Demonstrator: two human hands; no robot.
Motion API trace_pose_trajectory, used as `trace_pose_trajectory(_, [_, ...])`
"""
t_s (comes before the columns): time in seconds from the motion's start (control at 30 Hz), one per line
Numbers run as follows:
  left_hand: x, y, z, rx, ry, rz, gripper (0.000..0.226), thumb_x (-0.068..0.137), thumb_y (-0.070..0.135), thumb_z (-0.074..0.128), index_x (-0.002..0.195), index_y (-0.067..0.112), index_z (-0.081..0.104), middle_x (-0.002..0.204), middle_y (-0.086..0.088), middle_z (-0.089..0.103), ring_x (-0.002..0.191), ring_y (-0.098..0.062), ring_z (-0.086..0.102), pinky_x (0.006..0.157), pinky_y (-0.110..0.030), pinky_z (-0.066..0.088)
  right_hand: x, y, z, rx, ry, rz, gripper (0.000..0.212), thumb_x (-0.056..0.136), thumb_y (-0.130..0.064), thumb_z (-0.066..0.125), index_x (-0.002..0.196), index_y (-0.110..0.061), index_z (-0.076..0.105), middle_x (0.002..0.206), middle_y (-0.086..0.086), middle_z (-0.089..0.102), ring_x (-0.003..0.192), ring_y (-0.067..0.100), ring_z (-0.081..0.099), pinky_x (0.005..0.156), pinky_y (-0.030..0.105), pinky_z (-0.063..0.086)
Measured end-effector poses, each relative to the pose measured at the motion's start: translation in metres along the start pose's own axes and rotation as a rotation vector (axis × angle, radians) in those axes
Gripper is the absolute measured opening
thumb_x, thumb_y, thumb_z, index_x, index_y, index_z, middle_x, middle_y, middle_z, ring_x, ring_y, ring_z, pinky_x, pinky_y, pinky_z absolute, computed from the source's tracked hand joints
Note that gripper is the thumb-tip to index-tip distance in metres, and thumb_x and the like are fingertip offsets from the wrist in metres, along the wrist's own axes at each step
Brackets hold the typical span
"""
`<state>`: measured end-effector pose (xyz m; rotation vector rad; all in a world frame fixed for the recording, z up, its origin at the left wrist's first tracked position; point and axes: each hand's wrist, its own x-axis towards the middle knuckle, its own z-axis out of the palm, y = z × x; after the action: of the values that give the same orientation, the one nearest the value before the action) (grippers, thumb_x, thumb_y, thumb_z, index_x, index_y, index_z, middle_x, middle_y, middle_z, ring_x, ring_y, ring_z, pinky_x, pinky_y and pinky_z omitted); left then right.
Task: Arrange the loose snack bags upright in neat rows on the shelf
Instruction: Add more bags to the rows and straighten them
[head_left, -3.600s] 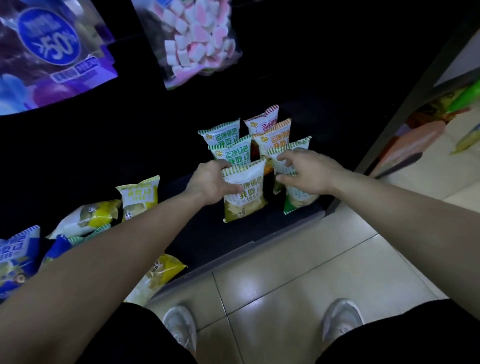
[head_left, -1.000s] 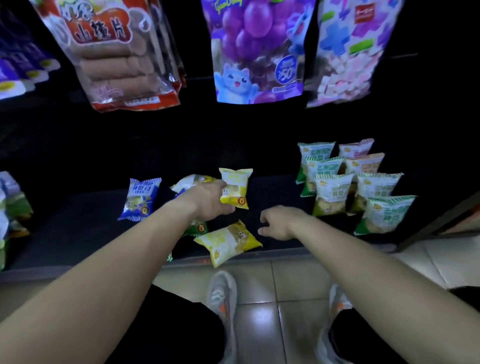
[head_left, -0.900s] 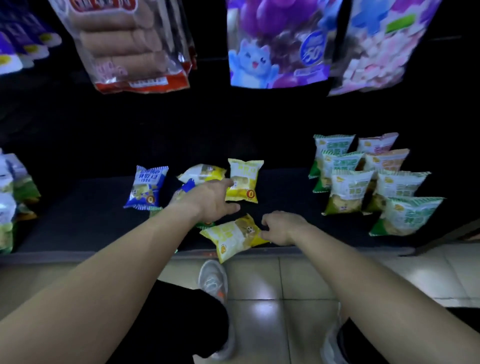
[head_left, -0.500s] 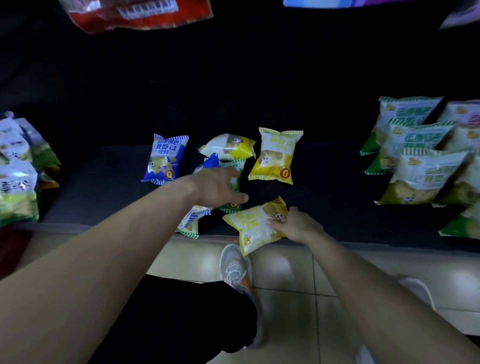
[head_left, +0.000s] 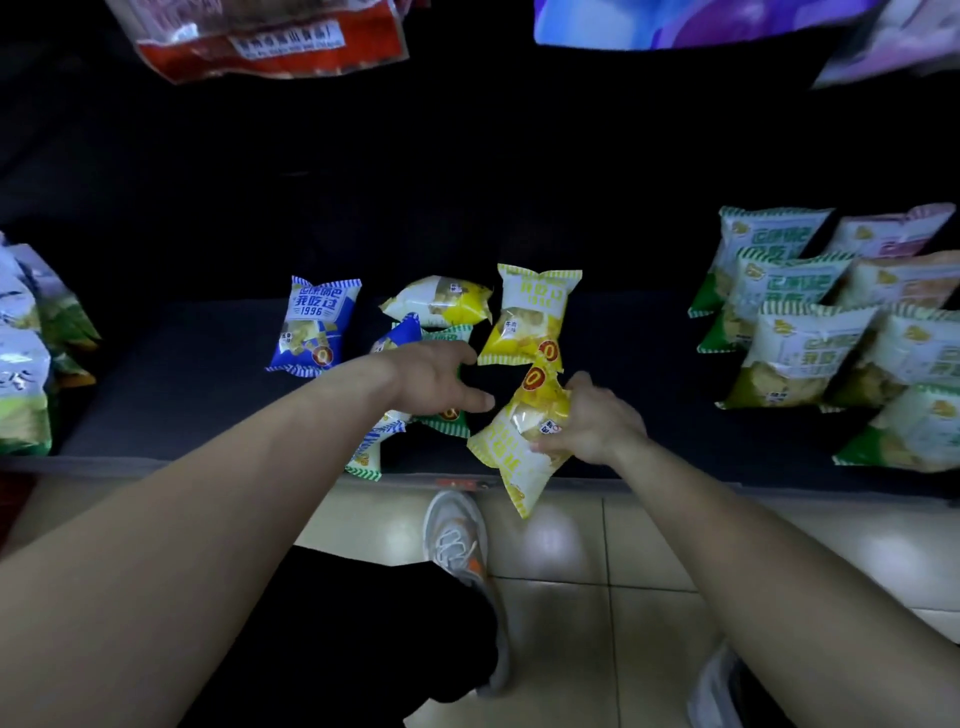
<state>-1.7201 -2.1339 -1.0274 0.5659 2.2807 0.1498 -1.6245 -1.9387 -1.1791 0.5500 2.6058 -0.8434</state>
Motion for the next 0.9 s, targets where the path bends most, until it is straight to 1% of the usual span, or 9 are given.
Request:
trace_pose_trajectory(0.13, [-0.003,0.015,-0.003,-0.032,0.025,0.046,0.083,0.083,0.053,0.068,0.151,0.027,0.028,0.153,-0.003,0.037,0.134,-0.025,0.042,0.108,-0.041,0.038,-0.02,-0.001,-0.061,-0.117,0.02,-0.09,0.09,0.046,-0.07,0.082,0.112,-0.03,0.035,0.096,-0.01,0.057,0.08,0.013,0.057,0.055,0.032,0.04])
trace_pose_trajectory(0.33, [-0.01,0.048,-0.006,-0.133,0.104,0.203,0.095,0.074,0.048,0.08,0.151,0.029,0.027,0.148,0.0,0.043,0.128,-0.022,0.047,0.102,-0.035,0.042,-0.07,-0.01,-0.172,-0.227,0.153,-0.187,0.107,0.037,-0.081,0.076,0.121,-0.035,0.029,0.087,-0.016,0.05,0.073,0.002,0.049,0.053,0.031,0.037])
trace_pose_trajectory(0.43, [-0.014,0.063,-0.006,-0.188,0.141,0.317,0.101,0.067,0.052,0.083,0.149,0.029,0.029,0.14,0.007,0.049,0.125,-0.017,0.049,0.102,-0.034,0.043,-0.104,-0.003,-0.199,-0.151,0.204,-0.25,0.11,0.036,-0.08,0.076,0.127,-0.041,0.027,0.097,-0.015,0.057,0.082,0.006,0.056,0.062,0.034,0.048])
trace_pose_trajectory(0.5, [-0.016,0.072,-0.004,-0.259,0.151,0.392,0.098,0.064,0.053,0.085,0.145,0.03,0.036,0.13,0.014,0.054,0.12,-0.012,0.052,0.1,-0.033,0.045,-0.123,0.006,-0.206,0.002,0.237,-0.279,0.107,0.039,-0.071,0.084,0.128,-0.048,0.03,0.103,-0.021,0.059,0.089,-0.002,0.059,0.071,0.024,0.051])
trace_pose_trajectory(0.53, [-0.016,0.076,-0.003,-0.304,0.156,0.422,0.094,0.062,0.053,0.086,0.142,0.031,0.041,0.124,0.016,0.055,0.117,-0.01,0.054,0.1,-0.033,0.046,-0.13,0.011,-0.207,0.094,0.252,-0.299,0.103,0.042,-0.063,0.089,0.126,-0.051,0.032,0.101,-0.029,0.059,0.09,-0.011,0.059,0.07,0.012,0.047])
trace_pose_trajectory(0.6, [-0.016,0.082,-0.002,-0.407,0.143,0.478,0.086,0.059,0.053,0.088,0.134,0.035,0.05,0.119,0.013,0.059,0.112,-0.007,0.058,0.098,-0.033,0.048,-0.136,0.018,-0.213,0.245,0.27,-0.338,0.095,0.047,-0.047,0.096,0.122,-0.052,0.037,0.099,-0.041,0.059,0.09,-0.023,0.055,0.069,0.002,0.042])
trace_pose_trajectory(0.73, [-0.017,0.091,-0.002,-0.627,0.165,0.591,0.064,0.061,0.043,0.09,0.118,0.035,0.061,0.113,0.008,0.068,0.102,-0.005,0.066,0.081,-0.02,0.053,-0.129,0.025,-0.221,0.392,0.247,-0.35,0.1,0.047,-0.043,0.097,0.132,-0.038,0.045,0.112,-0.021,0.067,0.096,-0.006,0.065,0.081,0.018,0.05])
trace_pose_trajectory(0.8, [-0.016,0.095,-0.005,-0.641,0.208,0.599,0.063,0.059,0.043,0.09,0.115,0.028,0.064,0.107,0.006,0.071,0.098,-0.01,0.068,0.079,-0.026,0.056,-0.127,0.029,-0.221,0.37,0.227,-0.332,0.107,0.046,-0.048,0.096,0.137,-0.037,0.041,0.117,-0.02,0.064,0.099,-0.005,0.063,0.084,0.02,0.048])
trace_pose_trajectory(0.9, [-0.012,0.099,-0.01,-0.488,0.302,0.538,0.059,0.056,0.051,0.089,0.107,0.034,0.064,0.098,0.012,0.071,0.091,-0.002,0.067,0.078,-0.024,0.053,-0.124,0.034,-0.221,0.16,0.309,-0.309,0.122,0.051,-0.054,0.092,0.149,-0.037,0.021,0.142,-0.012,0.038,0.124,0.002,0.043,0.099,0.026,0.037])
